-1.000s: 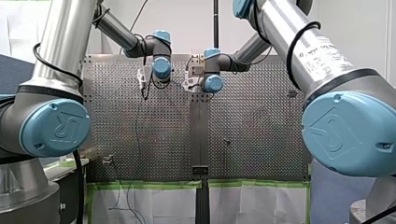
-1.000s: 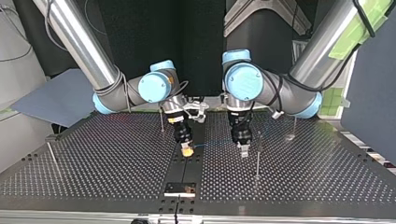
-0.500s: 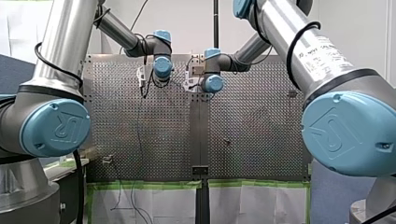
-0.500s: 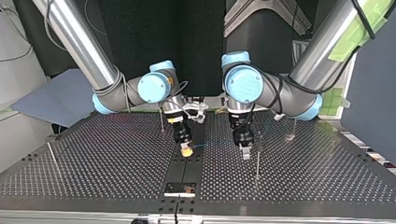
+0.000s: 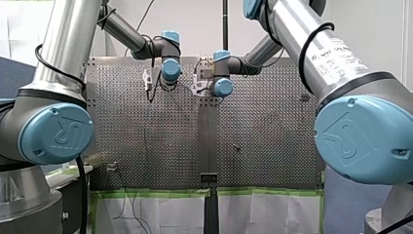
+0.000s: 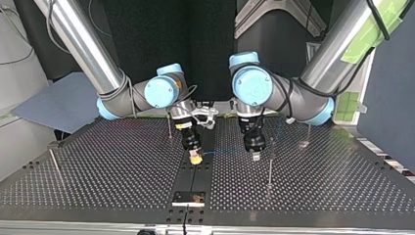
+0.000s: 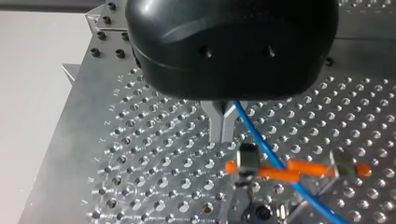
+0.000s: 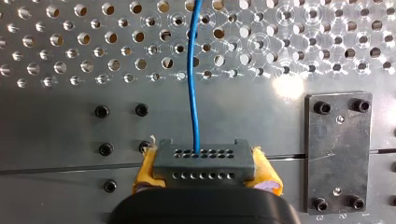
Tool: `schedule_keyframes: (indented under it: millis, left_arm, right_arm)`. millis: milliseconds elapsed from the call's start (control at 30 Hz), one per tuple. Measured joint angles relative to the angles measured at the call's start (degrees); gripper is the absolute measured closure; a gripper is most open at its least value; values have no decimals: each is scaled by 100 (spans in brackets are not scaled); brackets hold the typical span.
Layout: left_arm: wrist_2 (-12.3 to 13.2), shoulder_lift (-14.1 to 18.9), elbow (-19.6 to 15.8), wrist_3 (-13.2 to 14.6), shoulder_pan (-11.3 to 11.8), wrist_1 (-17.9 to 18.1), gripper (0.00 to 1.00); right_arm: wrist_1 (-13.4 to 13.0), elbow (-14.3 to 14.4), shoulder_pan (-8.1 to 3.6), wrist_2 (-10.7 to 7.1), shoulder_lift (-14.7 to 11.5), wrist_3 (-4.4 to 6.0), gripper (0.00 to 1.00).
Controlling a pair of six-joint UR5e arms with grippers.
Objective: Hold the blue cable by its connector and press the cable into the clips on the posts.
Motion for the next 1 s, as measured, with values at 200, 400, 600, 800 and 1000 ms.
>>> schedule_keyframes:
  millis: [200,400,600,800,1000]
  left_arm:
    - [12,0,1,2,-31,47,100]
    - [21,-8,-2,-117,-126,91,100]
    - [124,-205,-4,-410,-207,35,100]
    - [114,-351,-5,-444,-273,-25,100]
    - [4,-610,-44,-429,-501,5,100]
  right_arm:
    - [24,1,-1,-7,0,6,100]
    - [46,84,-29,-5,0,74,100]
    - [117,314,-103,7,0,148,100]
    - [126,631,-209,47,0,146,100]
    - [117,939,-319,116,-4,97,100]
